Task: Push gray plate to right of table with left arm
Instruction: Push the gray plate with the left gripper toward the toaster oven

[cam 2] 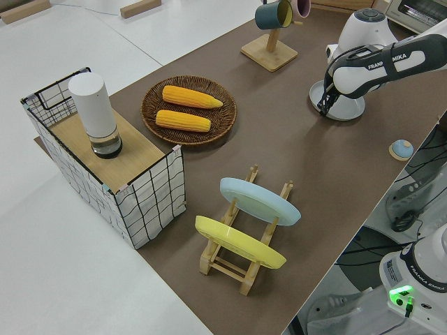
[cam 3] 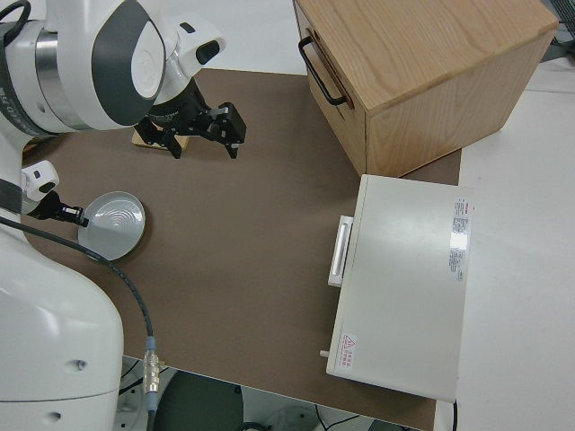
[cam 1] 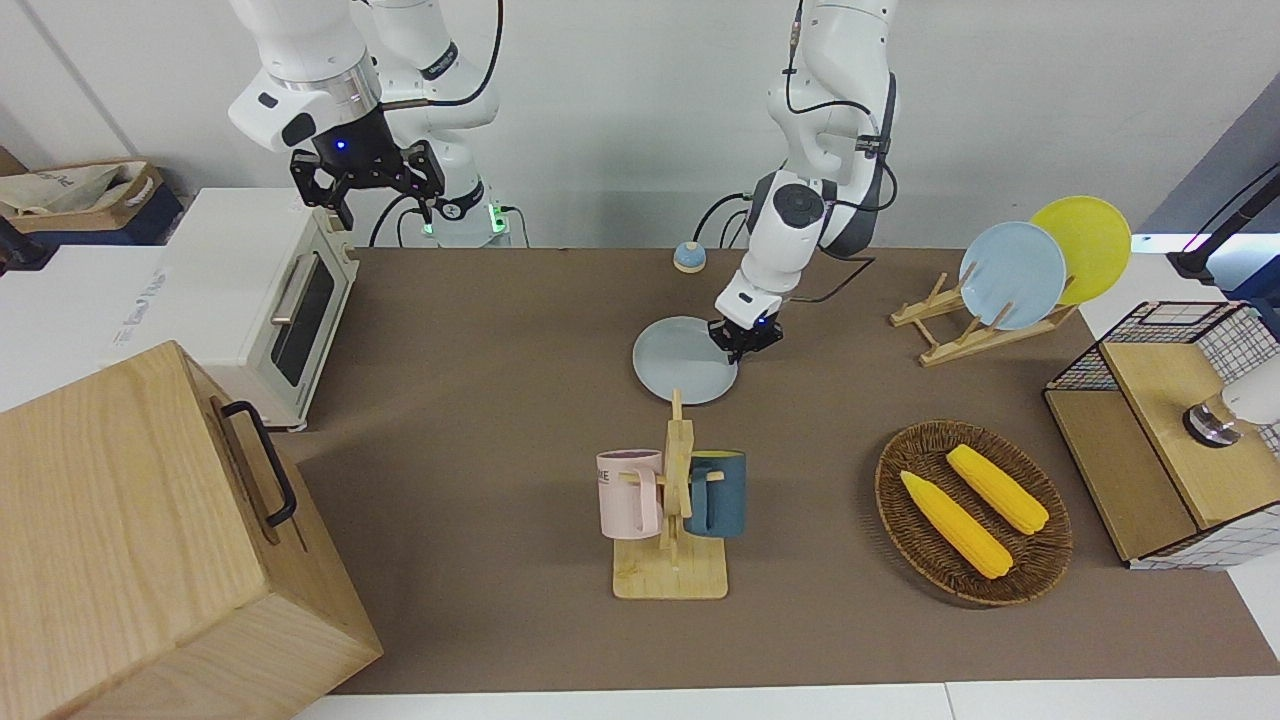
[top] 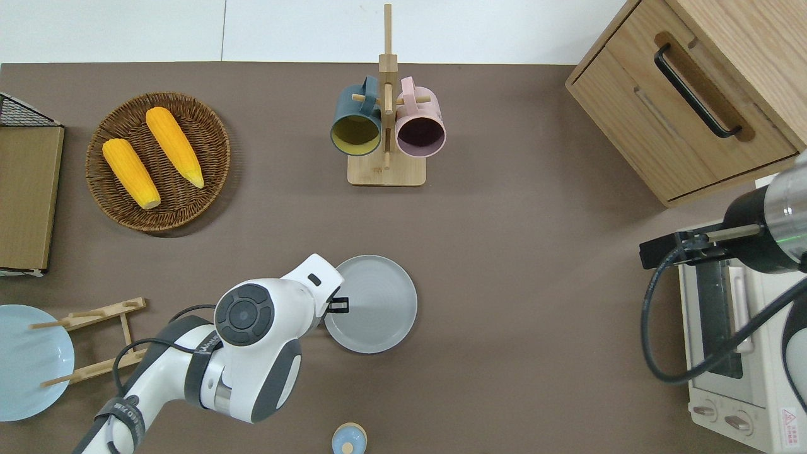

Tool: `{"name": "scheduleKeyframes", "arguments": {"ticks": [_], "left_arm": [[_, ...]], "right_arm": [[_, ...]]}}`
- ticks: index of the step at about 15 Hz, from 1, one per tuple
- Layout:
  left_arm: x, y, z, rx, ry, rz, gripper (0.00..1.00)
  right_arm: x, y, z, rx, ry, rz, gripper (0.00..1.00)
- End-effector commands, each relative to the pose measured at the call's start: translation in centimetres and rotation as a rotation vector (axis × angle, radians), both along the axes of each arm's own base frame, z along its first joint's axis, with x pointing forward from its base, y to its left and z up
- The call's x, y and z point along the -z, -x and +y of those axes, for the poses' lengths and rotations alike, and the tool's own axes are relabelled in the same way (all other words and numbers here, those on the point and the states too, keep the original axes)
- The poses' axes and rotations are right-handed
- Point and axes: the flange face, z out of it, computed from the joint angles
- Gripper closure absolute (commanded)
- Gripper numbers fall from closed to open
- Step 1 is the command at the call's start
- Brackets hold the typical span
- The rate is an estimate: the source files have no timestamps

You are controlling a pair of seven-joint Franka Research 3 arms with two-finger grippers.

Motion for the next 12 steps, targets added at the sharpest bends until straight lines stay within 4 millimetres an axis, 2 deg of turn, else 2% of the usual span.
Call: {"name": "scheduleKeyframes", "arguments": {"ticks": [1,2,5,12], "left_arm": [[2.4,0.2,-5.6,-0.021,0.007,0.032,1.0],[2.4,0.3,-7.8,-0.023,0.012,0.031,1.0],[2.6,0.0,-11.3,-0.04,0.024,0.032,1.0],[2.4,0.4,-18.1,-0.042,0.059,0.019,1.0]], "right_arm": [[-0.3,0.4,-0.2,0.002,-0.007,0.006,0.017],[-0.3,0.3,-0.3,0.003,-0.007,0.006,0.017],[-0.3,0.4,-0.2,0.002,-0.007,0.004,0.017],[-0.3,0.4,-0.2,0.002,-0.007,0.004,0.017]]}}
